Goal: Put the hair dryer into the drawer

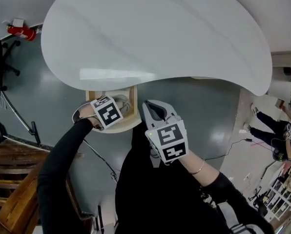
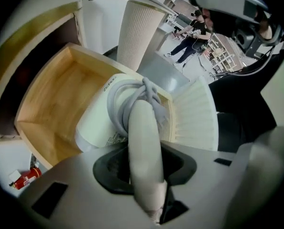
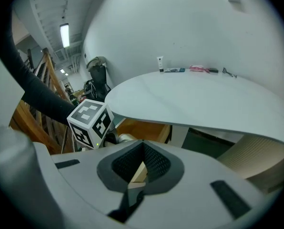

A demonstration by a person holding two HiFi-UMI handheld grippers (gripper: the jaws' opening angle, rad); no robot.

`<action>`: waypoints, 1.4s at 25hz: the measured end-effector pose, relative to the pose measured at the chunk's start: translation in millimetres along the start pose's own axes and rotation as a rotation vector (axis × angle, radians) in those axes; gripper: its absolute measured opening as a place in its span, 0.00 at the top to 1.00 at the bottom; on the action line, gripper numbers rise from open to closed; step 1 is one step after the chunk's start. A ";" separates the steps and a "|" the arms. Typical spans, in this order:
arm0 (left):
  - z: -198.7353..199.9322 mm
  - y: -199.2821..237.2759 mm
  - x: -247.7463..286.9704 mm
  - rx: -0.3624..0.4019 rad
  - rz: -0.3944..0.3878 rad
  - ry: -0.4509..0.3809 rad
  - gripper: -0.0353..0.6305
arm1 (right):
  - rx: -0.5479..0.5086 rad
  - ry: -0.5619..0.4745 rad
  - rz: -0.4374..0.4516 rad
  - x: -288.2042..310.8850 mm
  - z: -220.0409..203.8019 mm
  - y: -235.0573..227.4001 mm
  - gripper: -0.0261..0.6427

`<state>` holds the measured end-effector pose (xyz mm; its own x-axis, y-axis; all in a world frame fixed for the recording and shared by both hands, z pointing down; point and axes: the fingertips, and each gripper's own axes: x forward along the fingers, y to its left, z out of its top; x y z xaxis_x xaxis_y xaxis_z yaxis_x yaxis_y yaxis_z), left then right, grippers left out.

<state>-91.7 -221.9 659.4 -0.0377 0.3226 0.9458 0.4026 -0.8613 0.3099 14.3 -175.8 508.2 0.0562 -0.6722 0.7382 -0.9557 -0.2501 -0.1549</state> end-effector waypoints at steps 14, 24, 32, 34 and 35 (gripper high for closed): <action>11.6 35.5 46.1 0.004 0.127 -0.016 0.74 | 0.006 0.041 -0.008 5.8 -5.1 1.8 0.96; 13.0 46.7 59.4 0.072 0.248 -0.018 0.74 | 0.001 0.056 -0.012 7.4 -13.9 6.1 0.96; 16.1 49.6 53.6 0.029 0.263 -0.036 0.68 | -0.008 0.056 -0.021 4.5 -11.8 -0.4 0.96; 16.6 53.5 48.3 0.024 0.295 -0.046 0.65 | -0.007 0.050 -0.021 4.7 -10.4 -1.0 0.96; 17.2 54.9 45.9 0.023 0.311 -0.053 0.64 | -0.007 0.049 -0.021 4.4 -10.0 -1.4 0.96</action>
<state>-55.6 -247.6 718.1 0.1381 0.0660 0.9882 0.4076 -0.9132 0.0040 13.0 -171.4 518.3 0.0623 -0.6319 0.7726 -0.9565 -0.2589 -0.1346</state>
